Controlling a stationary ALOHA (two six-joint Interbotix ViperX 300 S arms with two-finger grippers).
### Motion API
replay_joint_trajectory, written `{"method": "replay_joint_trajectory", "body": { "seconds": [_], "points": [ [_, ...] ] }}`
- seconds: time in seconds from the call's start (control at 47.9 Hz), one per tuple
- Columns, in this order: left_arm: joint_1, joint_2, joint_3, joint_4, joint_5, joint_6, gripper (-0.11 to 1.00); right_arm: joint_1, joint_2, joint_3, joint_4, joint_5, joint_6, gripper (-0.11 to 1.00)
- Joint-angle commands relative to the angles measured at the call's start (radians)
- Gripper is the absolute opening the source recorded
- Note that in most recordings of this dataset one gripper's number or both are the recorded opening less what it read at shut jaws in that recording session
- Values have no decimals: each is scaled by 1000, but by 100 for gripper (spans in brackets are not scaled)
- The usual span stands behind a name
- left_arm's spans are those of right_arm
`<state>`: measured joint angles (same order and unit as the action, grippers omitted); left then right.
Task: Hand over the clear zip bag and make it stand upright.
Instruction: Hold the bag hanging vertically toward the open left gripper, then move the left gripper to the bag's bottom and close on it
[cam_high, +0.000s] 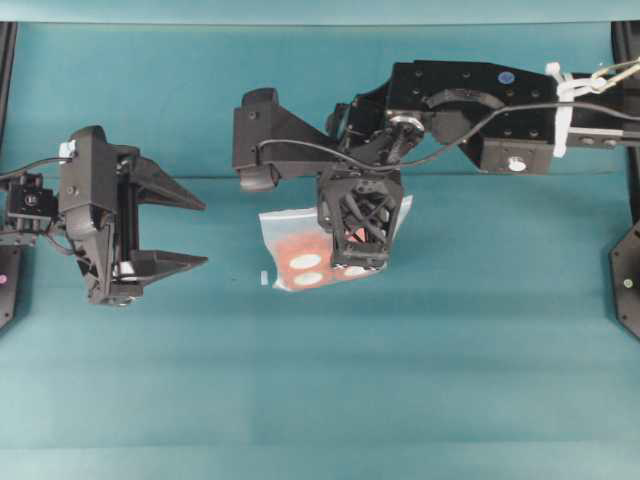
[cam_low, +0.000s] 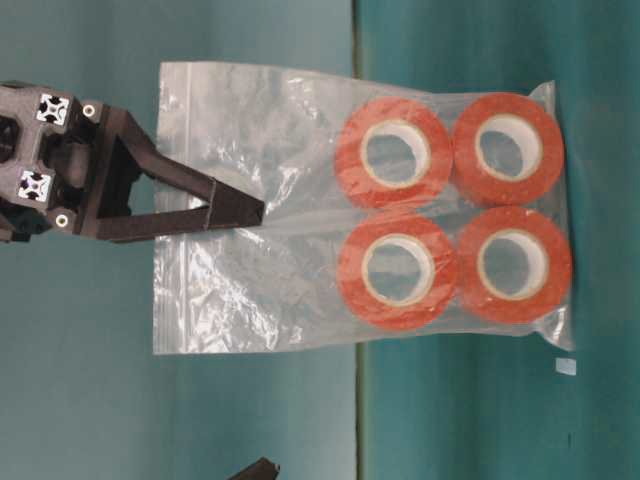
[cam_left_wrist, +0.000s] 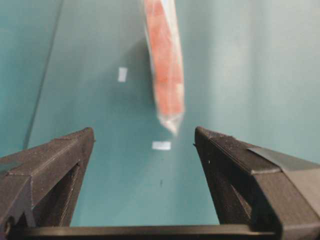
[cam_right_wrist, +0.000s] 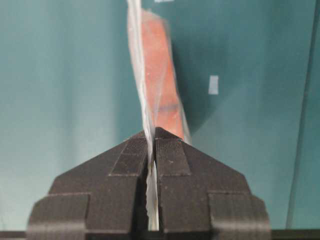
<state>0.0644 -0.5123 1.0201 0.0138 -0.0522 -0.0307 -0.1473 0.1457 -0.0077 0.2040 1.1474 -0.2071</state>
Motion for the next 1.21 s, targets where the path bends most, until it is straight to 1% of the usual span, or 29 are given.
{"method": "replay_joint_trajectory", "body": {
  "seconds": [0.0,0.063,0.292,0.417,0.876,0.939,1.022,1.106,1.189],
  "points": [
    [-2,-6,-9,2,-8,-2,90,-2,-41,-9,2,-9,18,3],
    [-2,-6,-9,2,-11,0,90,-2,-43,-8,3,-20,21,3],
    [-2,2,-14,2,-11,-2,90,21,-46,12,3,-41,-2,3],
    [-2,14,-18,2,-11,-2,90,40,-46,20,3,-41,-31,3],
    [-2,35,-34,2,-20,-2,90,54,-48,31,3,-44,-31,3],
    [-6,38,-32,2,-52,-2,90,52,-48,31,3,-46,-32,3],
    [-15,58,-26,2,-126,-2,90,52,-48,29,2,-46,-32,3],
    [-26,101,-15,2,-213,-2,90,51,-48,31,2,-49,-28,3],
    [-34,156,-11,2,-267,-6,90,49,-48,29,3,-52,-25,3]
  ]
}}
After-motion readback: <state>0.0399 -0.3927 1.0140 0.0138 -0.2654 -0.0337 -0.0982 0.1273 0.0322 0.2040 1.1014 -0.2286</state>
